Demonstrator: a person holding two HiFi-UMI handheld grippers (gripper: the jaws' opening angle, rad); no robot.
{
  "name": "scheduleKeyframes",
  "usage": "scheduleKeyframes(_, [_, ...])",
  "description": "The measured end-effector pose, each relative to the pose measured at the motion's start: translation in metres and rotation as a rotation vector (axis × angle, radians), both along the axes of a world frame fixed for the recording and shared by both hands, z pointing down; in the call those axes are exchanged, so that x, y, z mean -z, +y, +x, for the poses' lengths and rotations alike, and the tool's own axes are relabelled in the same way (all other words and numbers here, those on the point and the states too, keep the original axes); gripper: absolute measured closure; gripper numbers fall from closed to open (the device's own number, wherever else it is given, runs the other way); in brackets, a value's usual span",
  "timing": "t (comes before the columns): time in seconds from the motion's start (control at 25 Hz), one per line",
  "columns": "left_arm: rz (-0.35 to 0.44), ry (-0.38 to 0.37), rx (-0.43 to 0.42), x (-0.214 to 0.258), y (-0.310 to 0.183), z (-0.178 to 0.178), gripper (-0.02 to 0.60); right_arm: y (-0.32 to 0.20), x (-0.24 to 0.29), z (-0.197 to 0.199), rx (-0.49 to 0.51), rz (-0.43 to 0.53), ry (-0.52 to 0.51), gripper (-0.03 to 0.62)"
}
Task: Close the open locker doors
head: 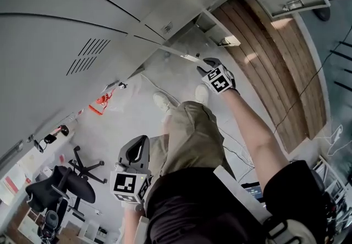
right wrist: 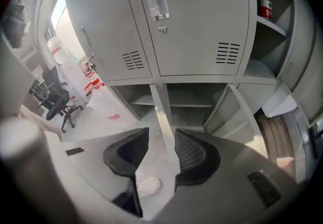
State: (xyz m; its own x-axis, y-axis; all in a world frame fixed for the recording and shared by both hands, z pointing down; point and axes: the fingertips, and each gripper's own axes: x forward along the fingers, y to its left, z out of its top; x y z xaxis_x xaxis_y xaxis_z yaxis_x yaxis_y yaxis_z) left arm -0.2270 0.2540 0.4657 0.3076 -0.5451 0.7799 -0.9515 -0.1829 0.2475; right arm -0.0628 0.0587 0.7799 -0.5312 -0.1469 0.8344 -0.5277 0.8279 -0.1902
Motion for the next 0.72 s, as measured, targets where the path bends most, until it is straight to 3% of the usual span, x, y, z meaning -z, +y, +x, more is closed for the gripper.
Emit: scheduleKeyframes(0.72, [-0.094, 0.018, 0.067, -0.032, 0.02, 0.005, 0.572, 0.011, -0.056, 0.0, 0.08, -0.052, 0.084, 0.439])
